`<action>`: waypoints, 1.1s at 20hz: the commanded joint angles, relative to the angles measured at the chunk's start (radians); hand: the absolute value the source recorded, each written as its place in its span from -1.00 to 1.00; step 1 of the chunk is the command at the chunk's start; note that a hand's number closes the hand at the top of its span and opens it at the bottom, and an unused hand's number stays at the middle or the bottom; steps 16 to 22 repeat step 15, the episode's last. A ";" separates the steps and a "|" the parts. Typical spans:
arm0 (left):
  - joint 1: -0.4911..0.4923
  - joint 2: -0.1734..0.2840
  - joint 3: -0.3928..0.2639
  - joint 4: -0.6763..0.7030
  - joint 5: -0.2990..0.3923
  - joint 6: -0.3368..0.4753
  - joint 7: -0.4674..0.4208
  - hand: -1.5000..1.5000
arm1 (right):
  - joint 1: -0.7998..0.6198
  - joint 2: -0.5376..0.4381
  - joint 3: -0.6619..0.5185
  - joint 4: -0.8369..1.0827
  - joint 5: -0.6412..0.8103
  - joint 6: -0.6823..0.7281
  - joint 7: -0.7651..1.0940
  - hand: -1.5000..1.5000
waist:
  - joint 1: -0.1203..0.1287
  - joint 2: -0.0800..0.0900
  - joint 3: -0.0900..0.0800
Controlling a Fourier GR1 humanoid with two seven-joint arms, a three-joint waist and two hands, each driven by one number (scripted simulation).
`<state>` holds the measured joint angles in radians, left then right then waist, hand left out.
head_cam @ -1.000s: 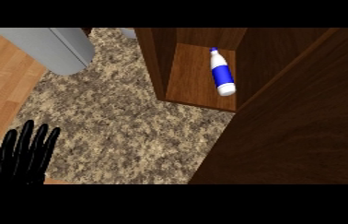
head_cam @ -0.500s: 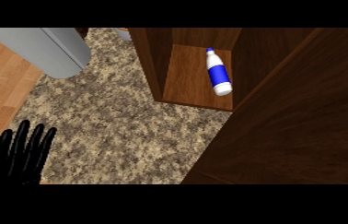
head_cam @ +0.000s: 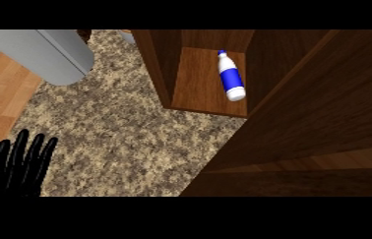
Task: Pick up the bottled water, place it into the cabinet and close the cabinet
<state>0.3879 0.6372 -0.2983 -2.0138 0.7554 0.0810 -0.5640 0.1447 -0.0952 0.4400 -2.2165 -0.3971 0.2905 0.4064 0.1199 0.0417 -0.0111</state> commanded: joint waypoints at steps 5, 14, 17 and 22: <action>-0.012 0.017 0.014 0.018 0.021 -0.045 0.009 -1.00 | -0.355 0.093 -0.106 0.310 0.017 -0.361 -0.016 1.00 | 0.028 -0.002 0.005; 0.003 0.014 0.022 0.016 0.030 -0.057 0.013 -1.00 | -0.857 0.095 -0.188 0.800 -0.070 -0.575 -0.074 1.00 | 0.031 -0.014 0.009; -0.006 -0.005 0.005 0.023 0.024 -0.053 0.010 -1.00 | -0.908 0.095 -0.218 0.835 -0.100 -0.563 -0.081 1.00 | 0.015 -0.014 0.010; -0.006 -0.005 0.005 0.023 0.024 -0.053 0.010 -1.00 | -0.908 0.095 -0.218 0.835 -0.100 -0.563 -0.081 1.00 | 0.015 -0.014 0.010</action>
